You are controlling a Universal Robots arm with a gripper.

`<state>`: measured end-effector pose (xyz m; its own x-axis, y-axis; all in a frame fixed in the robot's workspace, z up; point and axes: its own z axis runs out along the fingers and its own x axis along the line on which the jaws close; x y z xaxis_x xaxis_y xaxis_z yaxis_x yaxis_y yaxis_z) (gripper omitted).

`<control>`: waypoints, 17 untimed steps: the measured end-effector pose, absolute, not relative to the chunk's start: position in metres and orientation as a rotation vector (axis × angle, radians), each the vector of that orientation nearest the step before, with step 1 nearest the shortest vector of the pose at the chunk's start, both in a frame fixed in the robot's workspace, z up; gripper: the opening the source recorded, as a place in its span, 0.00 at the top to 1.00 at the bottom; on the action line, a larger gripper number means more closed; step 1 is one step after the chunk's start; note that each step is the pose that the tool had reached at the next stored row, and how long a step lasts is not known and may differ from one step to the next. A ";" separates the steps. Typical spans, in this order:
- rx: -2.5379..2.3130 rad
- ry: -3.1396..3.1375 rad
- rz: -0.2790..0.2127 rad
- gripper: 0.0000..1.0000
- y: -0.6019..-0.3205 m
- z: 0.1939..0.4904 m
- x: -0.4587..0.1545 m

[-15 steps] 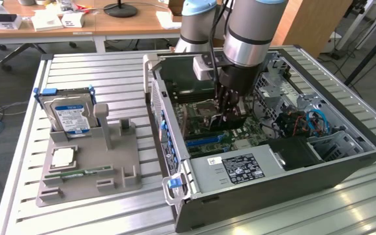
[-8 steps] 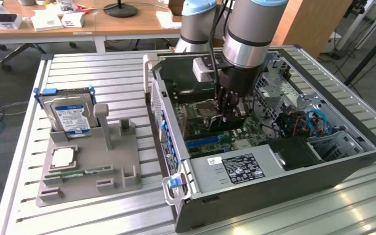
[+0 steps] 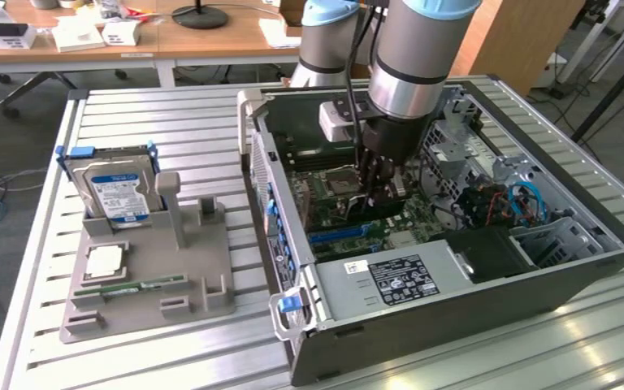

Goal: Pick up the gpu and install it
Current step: 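Insert the gpu into the slot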

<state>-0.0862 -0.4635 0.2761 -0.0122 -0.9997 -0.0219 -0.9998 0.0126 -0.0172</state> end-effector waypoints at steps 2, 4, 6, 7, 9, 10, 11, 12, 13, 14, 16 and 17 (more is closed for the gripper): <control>-2.188 2.216 0.005 0.74 -0.464 0.275 -0.086; -2.189 2.216 0.005 0.74 -0.464 0.273 -0.086; -2.189 2.216 0.006 0.74 -0.464 0.273 -0.086; -2.188 2.216 0.006 0.74 -0.464 0.273 -0.086; -2.188 2.215 0.006 0.74 -0.464 0.273 -0.087; -2.188 2.215 0.007 0.74 -0.464 0.273 -0.088; -2.188 2.215 0.007 0.74 -0.464 0.273 -0.089; -2.188 2.215 0.006 0.74 -0.464 0.273 -0.090; -2.188 2.215 0.006 0.74 -0.464 0.273 -0.091; -2.188 2.215 0.006 0.74 -0.464 0.273 -0.091; -2.188 2.215 0.006 0.74 -0.464 0.273 -0.092; -2.188 2.215 0.006 0.74 -0.464 0.273 -0.092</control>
<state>-0.0921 -0.4635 0.2728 -0.0122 -0.9997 -0.0227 -0.9998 0.0125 -0.0166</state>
